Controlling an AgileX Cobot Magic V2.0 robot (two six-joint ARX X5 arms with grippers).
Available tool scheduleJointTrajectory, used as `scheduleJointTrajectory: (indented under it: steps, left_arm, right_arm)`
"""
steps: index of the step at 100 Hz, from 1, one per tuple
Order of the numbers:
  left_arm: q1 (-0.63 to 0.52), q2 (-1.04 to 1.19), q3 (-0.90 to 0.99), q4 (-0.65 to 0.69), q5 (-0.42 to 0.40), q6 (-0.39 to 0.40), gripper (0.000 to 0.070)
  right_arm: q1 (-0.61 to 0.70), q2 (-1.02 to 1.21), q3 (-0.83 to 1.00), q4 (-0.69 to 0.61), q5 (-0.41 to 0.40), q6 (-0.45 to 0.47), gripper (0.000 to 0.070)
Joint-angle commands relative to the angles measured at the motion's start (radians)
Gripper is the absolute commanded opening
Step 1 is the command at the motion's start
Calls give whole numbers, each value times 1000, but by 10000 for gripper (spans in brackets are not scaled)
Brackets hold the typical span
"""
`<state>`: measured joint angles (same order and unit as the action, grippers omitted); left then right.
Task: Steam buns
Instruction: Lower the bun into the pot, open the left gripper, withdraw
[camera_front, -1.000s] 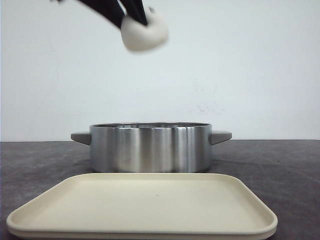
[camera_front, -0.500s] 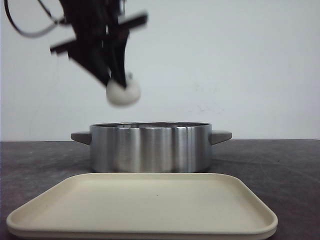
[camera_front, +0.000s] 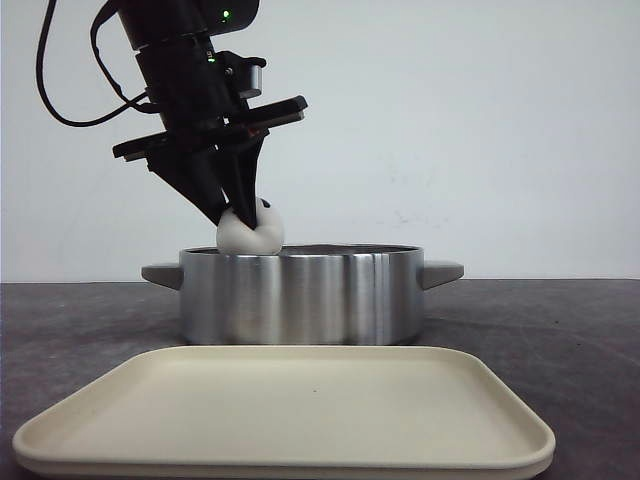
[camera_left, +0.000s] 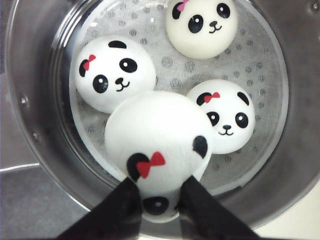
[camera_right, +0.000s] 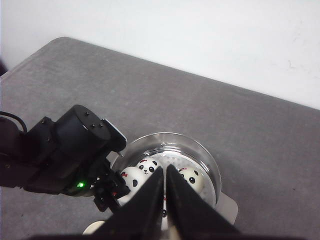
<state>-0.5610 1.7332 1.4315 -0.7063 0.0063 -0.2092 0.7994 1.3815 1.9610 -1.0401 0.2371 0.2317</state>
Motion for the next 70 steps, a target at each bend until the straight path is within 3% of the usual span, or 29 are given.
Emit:
scheduleJointTrajectory:
  steps: [1, 38, 55, 70]
  left_arm:
    - [-3, 20, 22, 16, 5, -1, 106]
    - [-3, 43, 22, 34, 10, 11, 119]
    - [-2, 64, 22, 16, 10, 10, 366]
    - [-2, 66, 22, 19, 10, 10, 447]
  right_arm:
    - [11, 10, 19, 6, 0, -3, 0]
    - [11, 10, 19, -19, -2, 17, 0]
    - [12, 10, 19, -32, -2, 22, 0]
    - [20, 10, 19, -39, -1, 23, 0]
